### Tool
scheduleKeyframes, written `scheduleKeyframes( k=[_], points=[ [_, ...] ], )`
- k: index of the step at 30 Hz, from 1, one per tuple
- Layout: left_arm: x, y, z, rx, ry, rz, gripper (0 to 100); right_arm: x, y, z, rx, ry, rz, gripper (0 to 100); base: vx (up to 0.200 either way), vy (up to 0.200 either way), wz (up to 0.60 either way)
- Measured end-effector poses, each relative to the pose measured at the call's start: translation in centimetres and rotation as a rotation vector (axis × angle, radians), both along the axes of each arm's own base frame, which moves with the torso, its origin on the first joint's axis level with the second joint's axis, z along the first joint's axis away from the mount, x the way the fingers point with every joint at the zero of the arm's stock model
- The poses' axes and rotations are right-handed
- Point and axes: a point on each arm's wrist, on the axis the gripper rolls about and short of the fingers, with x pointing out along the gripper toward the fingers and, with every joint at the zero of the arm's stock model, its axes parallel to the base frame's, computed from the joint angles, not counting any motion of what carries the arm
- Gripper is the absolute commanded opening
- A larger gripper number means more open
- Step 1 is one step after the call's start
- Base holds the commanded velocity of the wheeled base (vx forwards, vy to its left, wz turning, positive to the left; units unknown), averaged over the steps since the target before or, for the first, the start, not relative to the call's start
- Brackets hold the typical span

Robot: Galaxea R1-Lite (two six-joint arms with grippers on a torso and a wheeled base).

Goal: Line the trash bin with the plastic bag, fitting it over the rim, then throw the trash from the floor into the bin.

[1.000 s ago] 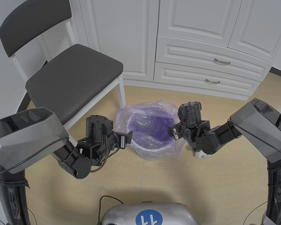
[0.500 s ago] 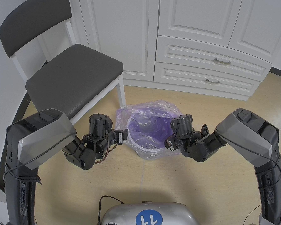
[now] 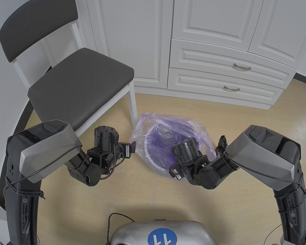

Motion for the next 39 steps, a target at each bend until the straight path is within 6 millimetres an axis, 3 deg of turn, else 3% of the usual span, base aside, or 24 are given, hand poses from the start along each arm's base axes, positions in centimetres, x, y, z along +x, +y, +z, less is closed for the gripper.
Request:
scheduleKeyframes(
  k=[11,16,25,39],
  points=[
    [0.0,0.2,0.1,-0.008,-0.018,0.004,100,0.1,1.8,0.7,0.026,-0.04,0.027,100,0.0,0.0,0.0],
    [0.0,0.2,0.1,-0.009,-0.02,0.003,100,1.5,1.0,0.9,0.047,-0.066,-0.009,100,0.0,0.0,0.0],
    [0.0,-0.2,0.5,-0.024,-0.055,-0.004,100,4.4,0.5,3.2,0.094,-0.18,-0.072,100,0.0,0.0,0.0],
    [-3.1,0.1,3.6,-0.05,-0.116,-0.026,100,7.6,-2.5,5.0,-0.139,-0.333,-0.066,100,0.0,0.0,0.0]
  ],
)
